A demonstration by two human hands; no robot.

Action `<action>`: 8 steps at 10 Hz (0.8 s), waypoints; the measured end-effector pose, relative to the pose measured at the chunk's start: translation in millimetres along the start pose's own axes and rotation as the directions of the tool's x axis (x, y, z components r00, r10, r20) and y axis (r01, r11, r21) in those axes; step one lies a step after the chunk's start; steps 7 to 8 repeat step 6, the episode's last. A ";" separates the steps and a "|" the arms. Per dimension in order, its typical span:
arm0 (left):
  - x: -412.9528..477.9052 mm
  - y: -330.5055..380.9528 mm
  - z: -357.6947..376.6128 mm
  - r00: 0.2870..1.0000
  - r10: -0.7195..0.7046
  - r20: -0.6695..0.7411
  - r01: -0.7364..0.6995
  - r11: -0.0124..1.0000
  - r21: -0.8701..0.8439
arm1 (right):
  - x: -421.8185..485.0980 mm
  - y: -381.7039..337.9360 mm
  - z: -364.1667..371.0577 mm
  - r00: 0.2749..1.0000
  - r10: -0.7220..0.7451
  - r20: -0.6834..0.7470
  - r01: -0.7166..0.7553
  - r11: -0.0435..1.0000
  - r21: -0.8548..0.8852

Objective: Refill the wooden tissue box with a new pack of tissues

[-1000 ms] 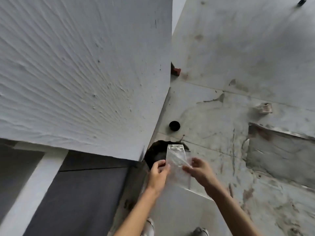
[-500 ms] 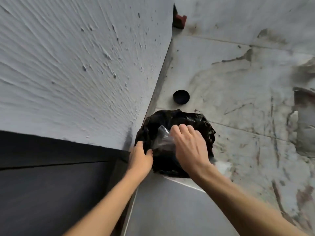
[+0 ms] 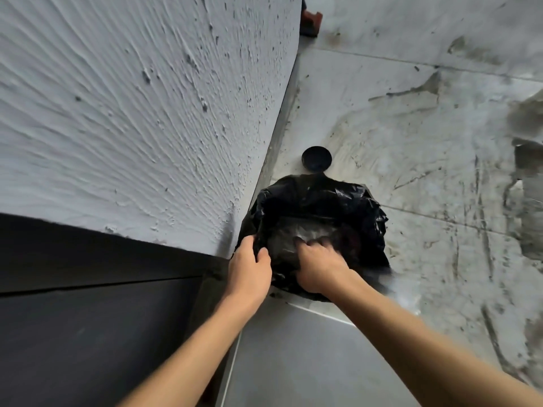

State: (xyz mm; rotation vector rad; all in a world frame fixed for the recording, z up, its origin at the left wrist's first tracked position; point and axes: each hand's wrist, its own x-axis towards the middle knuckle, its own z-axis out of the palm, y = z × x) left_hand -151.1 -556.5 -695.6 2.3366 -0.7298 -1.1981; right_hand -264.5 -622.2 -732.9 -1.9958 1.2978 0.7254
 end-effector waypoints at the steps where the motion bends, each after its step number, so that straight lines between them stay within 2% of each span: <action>1: -1.6 1.5 0.4 1.000 0.001 0.024 -0.001 1.000 -0.023 | -4.4 3.6 1.5 0.994 0.046 0.100 -0.040 0.998 -0.056; 2: -7.2 8.1 -1.6 0.999 -0.005 0.047 0.006 1.000 -0.028 | -14.6 -1.0 -0.9 0.996 0.009 -0.089 -0.014 0.998 -0.056; 3: -11.5 17.4 -4.4 0.998 0.002 0.056 -0.002 1.000 0.002 | -25.3 -1.3 -11.6 0.953 -0.055 -0.297 0.055 0.998 -0.008; 4: -20.7 32.2 -11.6 0.998 -0.002 0.059 -0.007 0.987 0.157 | -38.4 5.5 -26.5 0.908 -0.134 -0.397 0.139 0.990 -0.016; 5: -32.8 53.2 -22.5 0.998 0.038 0.056 -0.056 0.933 0.354 | -60.7 13.2 -58.3 0.873 -0.153 -0.463 0.187 0.982 0.027; 6: -55.8 74.3 -37.9 0.988 0.139 0.068 -0.155 0.866 0.475 | -95.0 21.1 -81.7 0.856 -0.091 -0.509 0.193 0.969 0.152; 8: -55.8 74.3 -37.9 0.988 0.139 0.068 -0.155 0.866 0.475 | -95.0 21.1 -81.7 0.856 -0.091 -0.509 0.193 0.969 0.152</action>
